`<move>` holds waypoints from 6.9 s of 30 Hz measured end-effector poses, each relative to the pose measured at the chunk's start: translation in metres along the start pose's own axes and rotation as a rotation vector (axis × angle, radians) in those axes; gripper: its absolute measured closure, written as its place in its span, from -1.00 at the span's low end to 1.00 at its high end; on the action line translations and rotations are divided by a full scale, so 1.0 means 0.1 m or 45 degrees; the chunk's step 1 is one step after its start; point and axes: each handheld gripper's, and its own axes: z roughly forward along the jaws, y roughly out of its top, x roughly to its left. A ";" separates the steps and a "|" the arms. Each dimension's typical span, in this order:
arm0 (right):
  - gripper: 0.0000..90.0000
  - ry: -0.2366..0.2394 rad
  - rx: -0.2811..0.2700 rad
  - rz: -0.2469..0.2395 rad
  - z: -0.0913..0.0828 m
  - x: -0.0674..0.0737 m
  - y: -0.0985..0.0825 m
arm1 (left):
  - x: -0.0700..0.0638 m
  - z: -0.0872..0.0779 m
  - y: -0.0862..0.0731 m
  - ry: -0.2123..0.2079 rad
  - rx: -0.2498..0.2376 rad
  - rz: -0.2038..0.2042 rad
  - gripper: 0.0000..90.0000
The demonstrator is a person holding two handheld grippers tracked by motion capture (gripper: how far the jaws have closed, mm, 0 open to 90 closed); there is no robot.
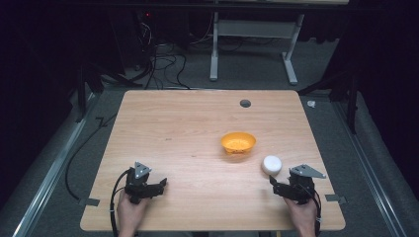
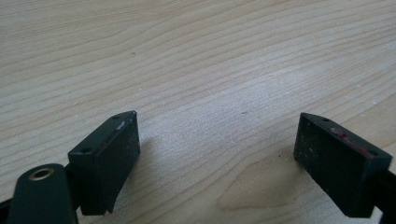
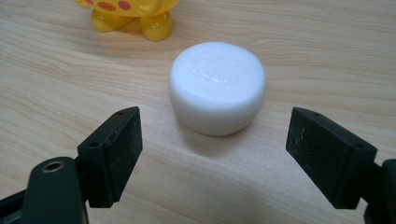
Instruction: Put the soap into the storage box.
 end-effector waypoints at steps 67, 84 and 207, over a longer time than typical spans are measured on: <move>-0.46 -0.039 0.142 0.039 0.56 0.00 0.30 | 0.00 0.00 0.00 0.000 0.000 0.000 -0.67; -0.46 0.008 0.095 0.008 0.37 0.04 0.46 | 0.00 0.00 0.00 0.000 0.000 0.000 -0.67; -0.46 0.209 0.161 -0.128 0.83 0.65 1.53 | 0.00 0.00 0.00 -0.002 -0.003 0.000 -0.67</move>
